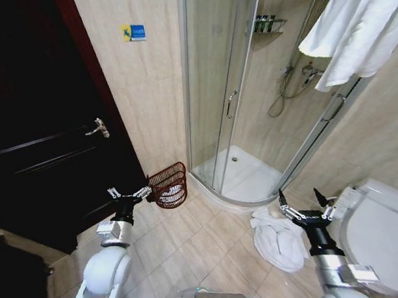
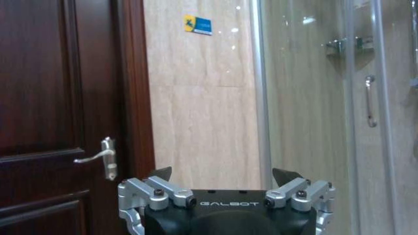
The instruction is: Discard the used towel into the hamper.
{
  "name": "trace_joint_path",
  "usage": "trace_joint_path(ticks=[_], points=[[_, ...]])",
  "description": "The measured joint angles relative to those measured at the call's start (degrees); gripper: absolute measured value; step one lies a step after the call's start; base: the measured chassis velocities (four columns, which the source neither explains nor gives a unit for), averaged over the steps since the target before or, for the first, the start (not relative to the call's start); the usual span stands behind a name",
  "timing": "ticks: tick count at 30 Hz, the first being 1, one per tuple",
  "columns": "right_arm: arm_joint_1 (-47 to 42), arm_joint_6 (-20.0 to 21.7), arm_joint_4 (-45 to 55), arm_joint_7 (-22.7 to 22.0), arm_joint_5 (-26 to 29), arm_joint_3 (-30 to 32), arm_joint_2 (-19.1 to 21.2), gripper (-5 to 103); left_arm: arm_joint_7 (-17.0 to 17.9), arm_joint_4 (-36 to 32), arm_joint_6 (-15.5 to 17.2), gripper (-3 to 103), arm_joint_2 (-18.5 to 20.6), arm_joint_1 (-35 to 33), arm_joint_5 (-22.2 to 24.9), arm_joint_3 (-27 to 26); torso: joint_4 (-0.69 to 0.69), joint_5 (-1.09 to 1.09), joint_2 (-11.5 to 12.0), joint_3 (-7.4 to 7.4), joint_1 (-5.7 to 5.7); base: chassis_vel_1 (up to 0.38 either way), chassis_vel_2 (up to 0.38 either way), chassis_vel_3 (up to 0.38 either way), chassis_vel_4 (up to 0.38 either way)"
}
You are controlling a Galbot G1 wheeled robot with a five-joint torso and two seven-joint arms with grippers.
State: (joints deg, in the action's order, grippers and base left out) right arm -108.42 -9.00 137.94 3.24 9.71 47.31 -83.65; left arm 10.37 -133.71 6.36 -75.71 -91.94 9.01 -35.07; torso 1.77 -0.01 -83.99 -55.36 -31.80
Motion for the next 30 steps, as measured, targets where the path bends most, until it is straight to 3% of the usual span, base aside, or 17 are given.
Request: trace_joint_path(ticks=[30], points=[[-0.43, -0.98, -0.33, -0.10, 0.50, 0.18, 0.04, 100, -0.05, -0.54, -0.07, 100, -0.08, -0.22, 0.01, 0.16, 0.00, 0.01, 0.00, 0.00, 0.00, -0.098, -0.101, 0.106, 0.098]])
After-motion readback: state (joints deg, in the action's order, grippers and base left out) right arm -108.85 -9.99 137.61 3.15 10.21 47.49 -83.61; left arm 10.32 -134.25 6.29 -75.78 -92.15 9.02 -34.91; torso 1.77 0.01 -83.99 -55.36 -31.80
